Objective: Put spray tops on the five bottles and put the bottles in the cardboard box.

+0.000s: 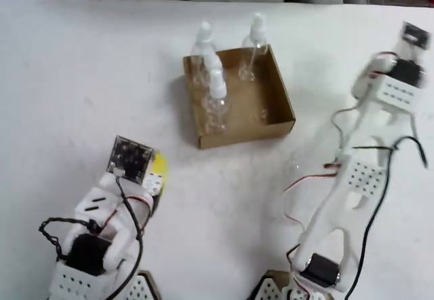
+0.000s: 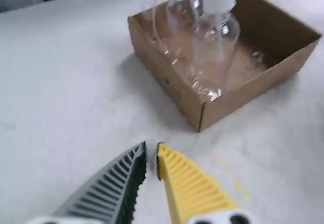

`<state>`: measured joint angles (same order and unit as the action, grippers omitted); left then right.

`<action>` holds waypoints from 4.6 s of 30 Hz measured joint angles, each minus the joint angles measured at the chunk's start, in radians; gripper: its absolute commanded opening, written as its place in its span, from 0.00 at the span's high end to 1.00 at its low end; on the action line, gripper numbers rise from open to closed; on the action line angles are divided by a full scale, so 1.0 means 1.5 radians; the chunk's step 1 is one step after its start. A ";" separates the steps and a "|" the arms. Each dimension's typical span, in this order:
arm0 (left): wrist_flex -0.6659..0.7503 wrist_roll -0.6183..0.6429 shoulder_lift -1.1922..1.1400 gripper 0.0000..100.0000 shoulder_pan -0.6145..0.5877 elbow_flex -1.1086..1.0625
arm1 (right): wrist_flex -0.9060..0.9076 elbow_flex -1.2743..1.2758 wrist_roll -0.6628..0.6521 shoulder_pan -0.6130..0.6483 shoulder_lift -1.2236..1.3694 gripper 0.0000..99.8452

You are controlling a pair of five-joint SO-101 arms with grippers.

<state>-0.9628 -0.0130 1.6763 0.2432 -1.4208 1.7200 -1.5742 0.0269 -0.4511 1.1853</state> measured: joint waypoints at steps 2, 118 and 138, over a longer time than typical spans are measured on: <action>0.000 0.020 -0.037 0.94 0.036 0.046 | 0.000 -0.001 -0.014 -0.028 0.000 0.99; 0.370 0.220 0.087 0.98 0.353 -0.183 | -0.584 1.279 0.052 0.479 -1.514 0.99; 0.366 0.172 0.088 0.98 0.353 -0.183 | -0.795 1.449 -0.092 0.602 -1.593 0.99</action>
<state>-0.4135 0.2447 1.8082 0.7725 -1.6955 0.5278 0.5999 -0.1112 0.4526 -1.2037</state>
